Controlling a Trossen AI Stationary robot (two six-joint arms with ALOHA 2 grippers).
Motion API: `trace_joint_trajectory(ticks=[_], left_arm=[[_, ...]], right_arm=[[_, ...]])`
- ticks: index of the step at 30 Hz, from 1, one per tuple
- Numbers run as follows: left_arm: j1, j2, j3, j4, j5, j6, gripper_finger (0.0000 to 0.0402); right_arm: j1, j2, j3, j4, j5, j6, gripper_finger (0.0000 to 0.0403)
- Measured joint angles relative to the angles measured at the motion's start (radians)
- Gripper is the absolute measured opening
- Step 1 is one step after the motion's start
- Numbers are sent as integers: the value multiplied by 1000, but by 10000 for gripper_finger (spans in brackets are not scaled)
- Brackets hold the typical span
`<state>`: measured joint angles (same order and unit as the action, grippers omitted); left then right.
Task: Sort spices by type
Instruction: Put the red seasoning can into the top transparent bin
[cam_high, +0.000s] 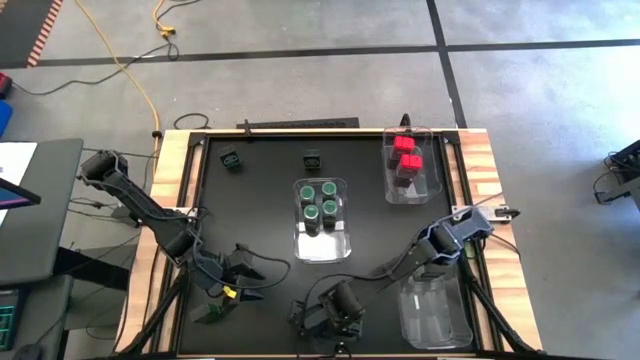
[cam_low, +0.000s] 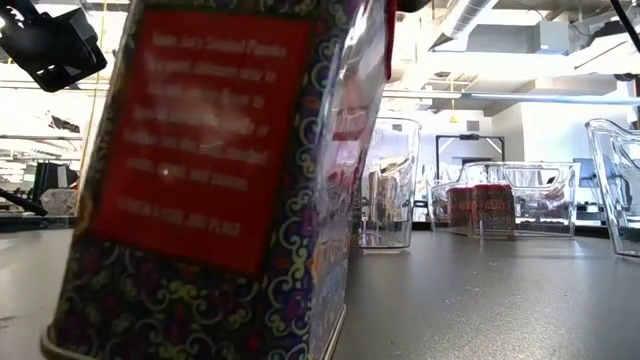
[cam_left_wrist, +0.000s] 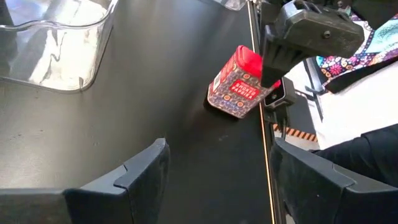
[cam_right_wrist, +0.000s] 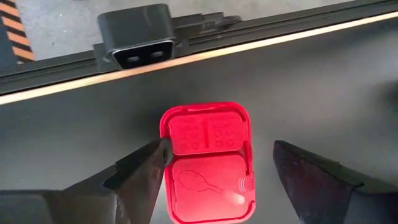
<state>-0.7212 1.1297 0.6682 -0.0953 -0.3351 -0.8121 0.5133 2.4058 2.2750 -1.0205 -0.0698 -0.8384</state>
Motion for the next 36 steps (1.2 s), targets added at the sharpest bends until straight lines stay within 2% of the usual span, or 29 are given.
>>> trace_joint_trajectory(ticks=[5, 11, 18, 21, 25, 29, 36], left_arm=[[0, 0, 0, -2, 0, 0, 267], [0, 0, 0, -3, 0, 0, 267], [-3, 0, 0, -3, 1, -6, 267], [-11, 0, 0, -4, 1, -9, 267], [-25, 0, 0, -4, 0, -22, 267], [-27, 0, 0, -1, -1, -24, 267], [-26, 0, 0, -5, -10, -46, 267]], right_arm=[[-2, 2, -1, -24, -30, -6, 329], [-6, 1, -5, 33, -4, 49, 329], [-5, -2, 13, 23, -5, 93, 329], [-5, -2, 14, -16, 11, 203, 329], [-3, -2, 14, -83, 144, 462, 329], [0, -15, 14, -139, 226, 692, 329], [54, -60, -25, -244, 318, 1001, 329]])
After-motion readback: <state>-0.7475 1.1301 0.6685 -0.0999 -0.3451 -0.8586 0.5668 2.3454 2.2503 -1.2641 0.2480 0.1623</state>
